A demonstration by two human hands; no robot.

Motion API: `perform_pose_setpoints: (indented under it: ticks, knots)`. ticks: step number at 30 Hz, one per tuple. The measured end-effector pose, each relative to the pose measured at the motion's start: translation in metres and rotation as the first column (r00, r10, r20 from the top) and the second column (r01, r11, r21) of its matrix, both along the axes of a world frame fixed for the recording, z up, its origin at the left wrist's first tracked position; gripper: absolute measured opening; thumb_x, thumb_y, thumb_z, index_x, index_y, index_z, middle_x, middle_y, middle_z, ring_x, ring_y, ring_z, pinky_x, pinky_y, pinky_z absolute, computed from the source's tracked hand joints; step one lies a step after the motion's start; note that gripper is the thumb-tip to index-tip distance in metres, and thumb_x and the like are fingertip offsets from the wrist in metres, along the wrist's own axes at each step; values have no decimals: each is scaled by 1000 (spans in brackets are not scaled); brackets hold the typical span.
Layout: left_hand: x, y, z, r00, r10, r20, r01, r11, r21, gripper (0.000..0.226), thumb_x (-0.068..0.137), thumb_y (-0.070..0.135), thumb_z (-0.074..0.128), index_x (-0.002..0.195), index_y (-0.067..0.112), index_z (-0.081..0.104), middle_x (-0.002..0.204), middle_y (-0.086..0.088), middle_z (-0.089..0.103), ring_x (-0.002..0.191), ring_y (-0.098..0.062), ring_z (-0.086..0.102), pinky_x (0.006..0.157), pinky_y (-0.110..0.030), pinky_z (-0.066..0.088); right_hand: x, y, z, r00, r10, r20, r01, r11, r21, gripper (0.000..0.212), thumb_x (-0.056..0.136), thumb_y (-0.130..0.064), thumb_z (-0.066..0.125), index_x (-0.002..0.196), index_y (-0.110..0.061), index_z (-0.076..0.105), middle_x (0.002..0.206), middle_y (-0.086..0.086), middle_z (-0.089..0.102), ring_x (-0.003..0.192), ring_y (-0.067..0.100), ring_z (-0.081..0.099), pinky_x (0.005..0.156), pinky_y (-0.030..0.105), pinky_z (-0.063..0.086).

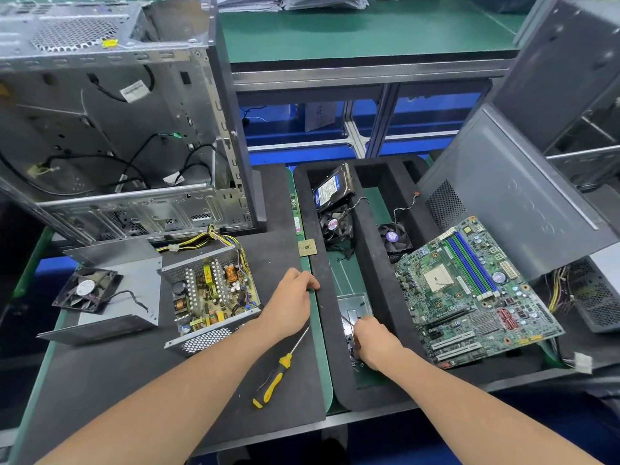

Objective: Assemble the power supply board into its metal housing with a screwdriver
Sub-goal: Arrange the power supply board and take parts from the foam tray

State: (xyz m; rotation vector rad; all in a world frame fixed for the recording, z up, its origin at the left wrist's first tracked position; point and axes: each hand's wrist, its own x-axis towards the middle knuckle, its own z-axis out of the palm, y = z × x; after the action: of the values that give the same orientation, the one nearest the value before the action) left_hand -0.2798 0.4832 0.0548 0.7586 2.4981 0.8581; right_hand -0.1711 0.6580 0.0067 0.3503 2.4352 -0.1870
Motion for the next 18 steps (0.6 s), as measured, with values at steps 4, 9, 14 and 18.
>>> perform_pose_setpoints:
  ticks: [4,9,14,18]
  knots:
    - [0,0,1,1000,0,-2,0,1000,-2,28,104,1,42,120,14,60,120,-1,47,108,-13,50,96,-17,35,0,3,-6,996,79,30,-79,997,21,15,98,-1,65,113,-2,64,131,15,53,92,29,62,85,35,54]
    - [2,1,5,1000,1,19,-1,1000,-15,28,104,1,42,119,14,61,121,-2,47,111,-17,53,99,-24,41,3,1,-10,991,130,14,-131,988,76,25,99,-1,64,125,1,62,138,17,48,114,34,63,96,41,54]
    - [4,0,8,999,3,44,-2,1000,-26,28,104,0,41,120,14,61,123,-3,47,111,-18,54,102,-30,44,7,-3,-8,994,106,-1,-106,988,109,29,97,6,61,126,1,62,143,17,45,119,33,59,96,41,52]
    - [5,0,11,998,7,63,-6,1000,-26,28,104,1,42,120,14,60,122,-2,46,111,-19,54,99,-28,43,3,-4,4,999,43,2,-43,996,80,23,99,3,58,121,1,64,131,16,56,114,36,66,89,40,53]
